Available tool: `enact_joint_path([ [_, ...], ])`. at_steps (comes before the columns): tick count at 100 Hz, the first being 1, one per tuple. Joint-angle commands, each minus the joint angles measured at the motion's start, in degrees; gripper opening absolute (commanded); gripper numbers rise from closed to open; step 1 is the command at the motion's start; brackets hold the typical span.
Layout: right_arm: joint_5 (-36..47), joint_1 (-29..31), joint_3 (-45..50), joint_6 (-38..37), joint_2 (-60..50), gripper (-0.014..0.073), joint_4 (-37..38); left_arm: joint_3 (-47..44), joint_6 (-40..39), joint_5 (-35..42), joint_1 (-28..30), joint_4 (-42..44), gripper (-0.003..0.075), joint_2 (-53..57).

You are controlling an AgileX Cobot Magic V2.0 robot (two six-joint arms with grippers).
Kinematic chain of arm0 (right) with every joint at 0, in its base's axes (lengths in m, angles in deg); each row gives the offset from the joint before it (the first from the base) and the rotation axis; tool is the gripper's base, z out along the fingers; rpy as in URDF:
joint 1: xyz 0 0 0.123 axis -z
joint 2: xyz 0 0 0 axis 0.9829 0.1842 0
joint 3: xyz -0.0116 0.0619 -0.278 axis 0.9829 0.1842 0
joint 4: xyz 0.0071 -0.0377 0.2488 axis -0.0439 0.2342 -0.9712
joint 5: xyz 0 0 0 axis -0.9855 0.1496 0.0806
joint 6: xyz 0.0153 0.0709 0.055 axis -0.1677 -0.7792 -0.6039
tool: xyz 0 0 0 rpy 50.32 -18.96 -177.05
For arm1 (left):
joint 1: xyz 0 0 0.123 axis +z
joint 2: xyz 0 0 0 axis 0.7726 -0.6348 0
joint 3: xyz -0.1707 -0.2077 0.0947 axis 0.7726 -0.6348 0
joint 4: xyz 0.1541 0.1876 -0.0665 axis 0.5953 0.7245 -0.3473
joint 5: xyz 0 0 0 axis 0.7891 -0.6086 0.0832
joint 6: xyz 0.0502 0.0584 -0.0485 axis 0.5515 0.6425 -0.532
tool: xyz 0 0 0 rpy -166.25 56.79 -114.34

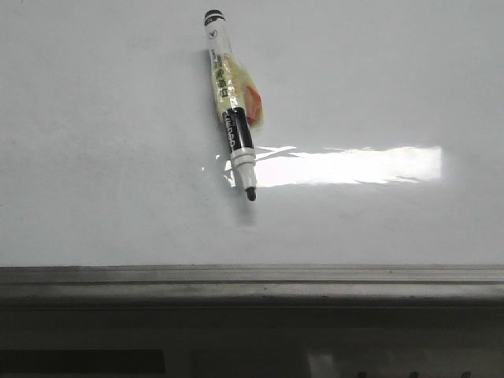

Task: Write number 6 on whiteboard

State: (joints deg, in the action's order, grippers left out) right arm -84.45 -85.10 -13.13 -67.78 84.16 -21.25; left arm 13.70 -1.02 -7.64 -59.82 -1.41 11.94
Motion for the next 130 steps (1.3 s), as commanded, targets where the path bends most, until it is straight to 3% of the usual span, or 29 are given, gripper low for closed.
enact_joint_path([
  [1,1.35,0.41,0.87,0.43,-0.66,-0.0064,0.81,-1.32,-0.44,3.22,0.18,-0.07,-0.0020,1.67],
  [82,1.71,0.41,0.87,0.43,-0.66,-0.0064,0.81,-1.32,-0.44,3.22,0.18,-0.07,-0.0020,1.67],
  [105,10.13,0.41,0.87,0.43,-0.66,-0.0064,0.69,-1.32,-0.44,3.22,0.18,0.69,-0.0020,1.67],
  [112,15.59,0.41,0.87,0.28,-0.66,-0.0064,-4.36,-1.32,-0.44,4.54,0.18,-0.53,-0.0020,1.67],
  [118,19.71,0.41,0.87,-0.42,-0.66,-0.0064,-13.47,-1.32,-0.44,7.74,0.18,-4.27,-0.0020,1.67],
  [130,24.11,0.41,0.87,-0.42,-0.66,-0.0064,-31.92,-1.32,-0.44,18.24,0.18,-21.50,-0.0020,1.67],
])
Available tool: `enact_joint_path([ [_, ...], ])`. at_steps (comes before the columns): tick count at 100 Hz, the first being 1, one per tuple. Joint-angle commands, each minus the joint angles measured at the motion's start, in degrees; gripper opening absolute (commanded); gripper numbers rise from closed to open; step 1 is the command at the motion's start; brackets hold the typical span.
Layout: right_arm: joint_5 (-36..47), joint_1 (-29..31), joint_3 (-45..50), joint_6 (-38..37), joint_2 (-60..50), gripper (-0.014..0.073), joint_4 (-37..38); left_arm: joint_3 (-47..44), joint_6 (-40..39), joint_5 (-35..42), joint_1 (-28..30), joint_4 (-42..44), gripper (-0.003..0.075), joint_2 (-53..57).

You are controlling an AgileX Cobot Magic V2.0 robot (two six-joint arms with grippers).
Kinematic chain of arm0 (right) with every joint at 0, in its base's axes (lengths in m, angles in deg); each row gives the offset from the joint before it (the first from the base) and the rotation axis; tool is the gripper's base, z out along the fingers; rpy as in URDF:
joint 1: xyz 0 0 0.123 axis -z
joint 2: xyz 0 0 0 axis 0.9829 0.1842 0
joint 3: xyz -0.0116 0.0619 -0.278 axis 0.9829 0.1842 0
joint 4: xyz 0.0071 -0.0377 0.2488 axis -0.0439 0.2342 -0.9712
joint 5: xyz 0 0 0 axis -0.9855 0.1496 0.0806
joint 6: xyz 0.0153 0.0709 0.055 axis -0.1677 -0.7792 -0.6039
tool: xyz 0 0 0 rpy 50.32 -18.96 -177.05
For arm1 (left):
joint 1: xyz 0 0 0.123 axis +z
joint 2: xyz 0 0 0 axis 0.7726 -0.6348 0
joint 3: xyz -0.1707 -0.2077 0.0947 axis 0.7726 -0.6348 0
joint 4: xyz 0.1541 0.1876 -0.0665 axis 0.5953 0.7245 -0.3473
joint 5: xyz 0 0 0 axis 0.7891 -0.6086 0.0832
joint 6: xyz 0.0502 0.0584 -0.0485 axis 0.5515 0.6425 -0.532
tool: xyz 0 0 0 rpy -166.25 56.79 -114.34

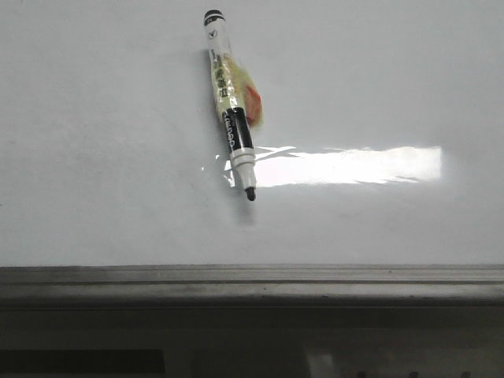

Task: Write number 6 on whiteboard

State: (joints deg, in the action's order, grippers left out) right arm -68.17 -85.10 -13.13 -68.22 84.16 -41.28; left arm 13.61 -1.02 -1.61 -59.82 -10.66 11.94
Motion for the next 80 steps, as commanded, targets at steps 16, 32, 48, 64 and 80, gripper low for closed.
enact_joint_path([
  [16,8.05,0.41,0.79,0.02,-0.66,-0.0064,-22.09,-1.23,-0.44,20.32,0.18,-37.47,-0.0020,1.67],
  [32,7.59,0.41,-2.02,0.02,-0.66,-0.0064,-26.44,-1.23,-0.44,20.41,0.18,-51.86,-0.0020,1.67],
  [48,6.01,0.41,-5.77,0.02,-0.66,-0.0064,-24.13,-1.23,-0.44,19.56,0.18,-51.86,-0.0020,1.67],
  [64,2.79,0.41,-7.95,0.02,-0.66,-0.0064,-22.81,-1.23,-0.44,20.16,0.18,-51.68,-0.0020,1.67],
  [80,-4.14,0.41,-12.93,4.81,-0.66,-0.0064,-20.87,0.09,-0.30,15.06,-0.04,-45.28,-0.0020,1.45],
])
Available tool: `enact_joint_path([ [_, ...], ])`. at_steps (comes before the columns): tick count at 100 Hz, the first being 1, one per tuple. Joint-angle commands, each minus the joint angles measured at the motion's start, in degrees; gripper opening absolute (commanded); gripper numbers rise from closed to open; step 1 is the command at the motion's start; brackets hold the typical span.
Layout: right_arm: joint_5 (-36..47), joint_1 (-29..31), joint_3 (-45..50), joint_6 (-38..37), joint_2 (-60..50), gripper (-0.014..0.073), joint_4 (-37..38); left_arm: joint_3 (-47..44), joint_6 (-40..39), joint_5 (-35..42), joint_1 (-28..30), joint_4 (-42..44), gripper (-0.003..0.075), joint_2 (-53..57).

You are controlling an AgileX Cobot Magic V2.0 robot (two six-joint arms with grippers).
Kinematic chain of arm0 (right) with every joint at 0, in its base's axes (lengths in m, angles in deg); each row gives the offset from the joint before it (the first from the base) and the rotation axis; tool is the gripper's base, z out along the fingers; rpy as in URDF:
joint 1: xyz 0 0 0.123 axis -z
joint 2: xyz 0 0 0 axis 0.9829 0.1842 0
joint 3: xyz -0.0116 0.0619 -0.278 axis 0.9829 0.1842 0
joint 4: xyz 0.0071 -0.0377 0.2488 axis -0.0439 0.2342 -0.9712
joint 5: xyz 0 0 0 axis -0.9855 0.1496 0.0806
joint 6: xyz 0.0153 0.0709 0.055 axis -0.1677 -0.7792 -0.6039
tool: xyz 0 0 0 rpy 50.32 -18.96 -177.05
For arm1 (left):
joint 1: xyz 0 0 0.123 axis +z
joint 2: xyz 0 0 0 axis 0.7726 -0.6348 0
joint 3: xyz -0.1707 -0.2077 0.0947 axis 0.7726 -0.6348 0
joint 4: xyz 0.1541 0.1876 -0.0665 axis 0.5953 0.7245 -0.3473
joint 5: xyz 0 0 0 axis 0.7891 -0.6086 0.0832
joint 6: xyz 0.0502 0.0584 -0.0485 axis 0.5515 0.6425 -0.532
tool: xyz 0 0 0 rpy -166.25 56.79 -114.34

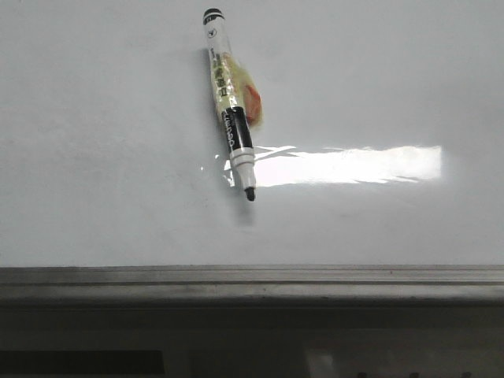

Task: Write number 6 on whiteboard

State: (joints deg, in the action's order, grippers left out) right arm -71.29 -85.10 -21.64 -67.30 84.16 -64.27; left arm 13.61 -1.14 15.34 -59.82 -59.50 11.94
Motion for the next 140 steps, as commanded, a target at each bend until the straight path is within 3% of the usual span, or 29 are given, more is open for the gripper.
enact_joint_path([
  [1,-1.80,0.41,-4.93,4.28,-0.66,-0.0064,2.33,0.30,-0.18,-2.23,-0.04,3.98,-0.0020,1.29],
  [12,-6.79,0.41,-8.43,12.29,0.03,-0.0063,3.93,2.75,-0.09,-8.15,-0.04,7.96,-0.0020,-1.34],
  [23,-10.28,0.41,-11.87,18.88,2.53,-0.0046,4.81,7.58,-0.09,-15.31,-0.04,18.31,-0.0020,-6.20],
  [41,-15.47,0.41,-15.69,20.48,10.35,0.0155,4.82,19.18,2.10,-27.31,-0.04,35.78,-0.0008,-18.12],
  [55,-18.57,0.41,-17.86,20.48,16.35,0.0299,4.82,28.43,13.79,-31.72,-0.04,35.98,0.0154,-27.91],
  [66,-20.02,0.41,-19.24,20.48,19.30,0.0324,4.82,35.07,21.66,-35.06,-0.04,32.94,0.0363,-34.83],
  [76,-19.94,0.41,-19.76,20.48,19.96,0.0324,4.82,38.49,25.15,-37.87,-0.86,27.31,0.0412,-39.02],
  [95,-19.94,0.41,-19.76,20.48,19.96,0.0324,4.82,40.46,25.28,-35.91,-10.05,22.16,0.0304,-46.25],
  [121,-19.94,0.41,-19.76,20.48,19.96,0.0324,4.82,40.46,24.19,-25.02,-30.25,22.16,0.0303,-57.29],
  [140,-19.94,0.41,-19.76,20.48,19.96,0.0324,4.82,40.46,17.73,-15.39,-36.20,18.66,0.0306,-64.51],
])
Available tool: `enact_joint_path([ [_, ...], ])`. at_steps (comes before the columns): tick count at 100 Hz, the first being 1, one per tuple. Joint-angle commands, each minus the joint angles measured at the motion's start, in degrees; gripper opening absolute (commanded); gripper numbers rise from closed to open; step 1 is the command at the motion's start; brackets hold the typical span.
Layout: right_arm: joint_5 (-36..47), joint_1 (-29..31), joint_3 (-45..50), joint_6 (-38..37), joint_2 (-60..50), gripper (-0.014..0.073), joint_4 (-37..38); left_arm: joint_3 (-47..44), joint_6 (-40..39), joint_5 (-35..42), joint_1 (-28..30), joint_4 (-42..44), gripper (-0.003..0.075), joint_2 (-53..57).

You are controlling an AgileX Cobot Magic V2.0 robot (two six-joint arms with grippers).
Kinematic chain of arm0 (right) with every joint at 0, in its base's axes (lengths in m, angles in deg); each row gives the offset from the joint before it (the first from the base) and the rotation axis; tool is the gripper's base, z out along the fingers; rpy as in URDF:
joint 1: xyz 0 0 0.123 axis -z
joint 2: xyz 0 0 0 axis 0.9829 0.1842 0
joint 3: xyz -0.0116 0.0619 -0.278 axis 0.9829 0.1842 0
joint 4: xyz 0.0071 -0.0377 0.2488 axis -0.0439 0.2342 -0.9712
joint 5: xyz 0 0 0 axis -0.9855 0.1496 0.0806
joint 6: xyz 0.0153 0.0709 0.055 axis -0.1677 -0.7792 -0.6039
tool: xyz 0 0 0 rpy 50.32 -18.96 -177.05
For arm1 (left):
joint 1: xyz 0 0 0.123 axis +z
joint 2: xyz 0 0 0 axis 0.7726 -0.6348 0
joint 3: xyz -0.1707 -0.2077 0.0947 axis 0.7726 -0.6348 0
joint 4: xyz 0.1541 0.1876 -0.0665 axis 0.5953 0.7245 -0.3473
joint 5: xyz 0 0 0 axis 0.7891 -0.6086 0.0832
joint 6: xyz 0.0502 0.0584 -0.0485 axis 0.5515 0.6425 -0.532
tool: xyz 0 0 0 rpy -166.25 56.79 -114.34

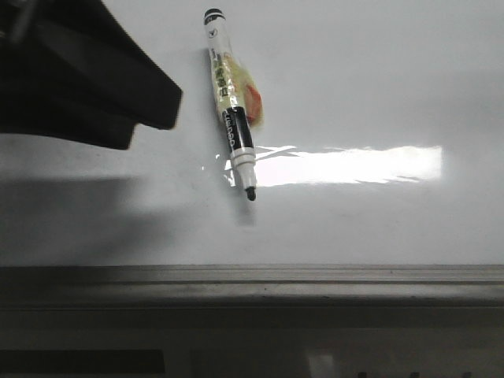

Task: Write number 6 on whiteboard

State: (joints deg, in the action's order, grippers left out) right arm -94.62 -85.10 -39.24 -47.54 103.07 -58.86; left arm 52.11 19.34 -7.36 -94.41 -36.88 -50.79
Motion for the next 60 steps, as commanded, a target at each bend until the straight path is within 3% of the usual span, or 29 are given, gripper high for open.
enact_joint_path([
  [1,3.39,0.41,-2.16,0.72,1.06,0.0324,-0.60,1.96,-2.75,7.47,-1.61,-4.38,0.0306,-2.13],
  [10,3.39,0.41,-2.16,0.72,1.06,0.0324,-0.60,2.11,-2.75,8.56,-1.61,-8.36,0.0315,-3.90],
  [27,3.39,0.41,-2.16,0.72,1.06,0.0324,-0.60,3.02,-2.75,8.97,-1.61,-11.52,0.0430,-6.00],
  [60,3.39,0.41,-2.16,0.72,1.06,0.0324,1.13,6.06,-2.75,8.29,-1.61,-14.21,0.0400,-9.37],
])
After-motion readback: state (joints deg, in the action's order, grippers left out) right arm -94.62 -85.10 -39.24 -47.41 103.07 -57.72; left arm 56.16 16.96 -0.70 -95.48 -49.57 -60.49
